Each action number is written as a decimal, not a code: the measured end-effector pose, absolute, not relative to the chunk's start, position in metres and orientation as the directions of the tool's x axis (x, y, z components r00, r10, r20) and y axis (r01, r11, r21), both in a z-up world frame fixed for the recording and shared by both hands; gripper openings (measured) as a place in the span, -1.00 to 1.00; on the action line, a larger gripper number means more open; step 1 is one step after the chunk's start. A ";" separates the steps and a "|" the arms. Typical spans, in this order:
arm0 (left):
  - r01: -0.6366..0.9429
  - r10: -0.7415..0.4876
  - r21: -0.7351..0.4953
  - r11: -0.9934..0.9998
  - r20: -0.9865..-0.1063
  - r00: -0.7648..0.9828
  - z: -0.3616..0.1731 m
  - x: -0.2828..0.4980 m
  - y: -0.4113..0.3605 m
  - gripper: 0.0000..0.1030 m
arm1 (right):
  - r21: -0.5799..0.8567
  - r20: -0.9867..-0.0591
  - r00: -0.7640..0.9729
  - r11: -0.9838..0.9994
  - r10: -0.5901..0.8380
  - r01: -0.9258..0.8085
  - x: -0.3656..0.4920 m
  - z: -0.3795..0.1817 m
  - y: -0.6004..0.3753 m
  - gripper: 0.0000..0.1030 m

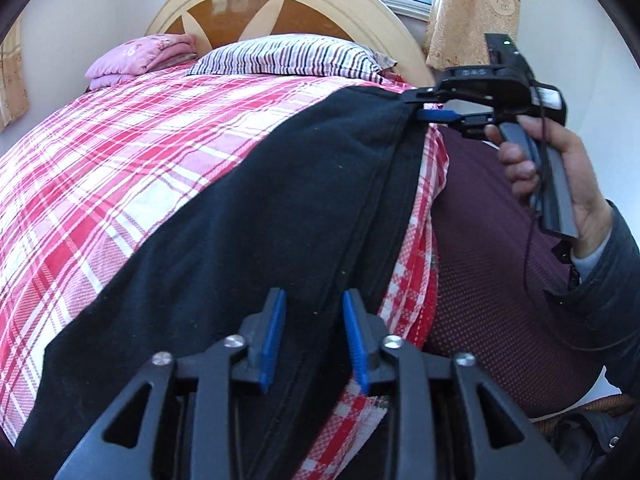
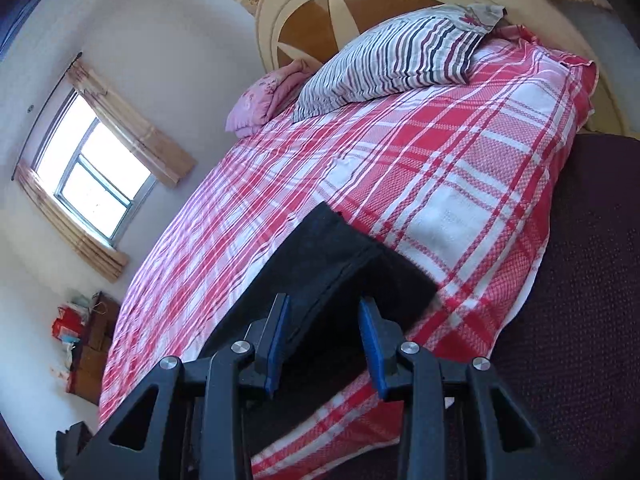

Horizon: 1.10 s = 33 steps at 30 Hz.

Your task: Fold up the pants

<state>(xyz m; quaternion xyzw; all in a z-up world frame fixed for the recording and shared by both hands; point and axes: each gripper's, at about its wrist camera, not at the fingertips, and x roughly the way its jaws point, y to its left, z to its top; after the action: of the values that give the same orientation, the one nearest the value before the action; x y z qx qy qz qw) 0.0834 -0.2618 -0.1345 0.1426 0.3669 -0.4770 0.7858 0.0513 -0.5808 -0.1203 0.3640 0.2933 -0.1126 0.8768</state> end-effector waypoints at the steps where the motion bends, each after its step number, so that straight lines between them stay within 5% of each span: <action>1: 0.855 -0.648 -0.129 0.502 -0.711 0.274 -0.135 0.083 -0.262 -0.27 | 0.580 -0.588 0.808 0.707 0.020 0.405 0.052 -0.122 -0.581 -0.29; 2: 0.855 -0.649 -0.128 0.503 -0.709 0.275 -0.135 0.083 -0.261 -0.27 | 0.587 -0.578 0.816 0.705 0.021 0.398 0.052 -0.123 -0.581 -0.30; 4: 0.858 -0.652 -0.121 0.499 -0.705 0.280 -0.134 0.081 -0.260 -0.27 | 0.584 -0.555 0.831 0.723 0.024 0.369 0.052 -0.121 -0.579 -0.91; 11: 0.855 -0.666 -0.153 0.495 -0.699 0.260 -0.132 0.078 -0.255 -0.27 | 0.528 -0.373 0.928 0.818 -0.016 0.227 0.028 -0.067 -0.556 -0.94; 20: 0.866 -0.664 -0.162 0.473 -0.712 0.230 -0.134 0.075 -0.256 -0.27 | 0.609 -0.525 0.850 0.715 0.037 0.345 0.028 -0.118 -0.592 -0.93; 33: 0.866 -0.664 -0.163 0.472 -0.713 0.227 -0.136 0.074 -0.256 -0.18 | 0.533 -0.445 0.895 0.810 0.022 0.244 0.036 -0.076 -0.571 -0.93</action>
<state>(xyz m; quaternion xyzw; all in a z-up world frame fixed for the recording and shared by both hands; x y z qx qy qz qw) 0.0738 -0.2562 -0.1363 0.1350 0.3751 -0.4956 0.7717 0.0360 -0.5709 -0.0764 0.3020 0.2206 -0.0600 0.9255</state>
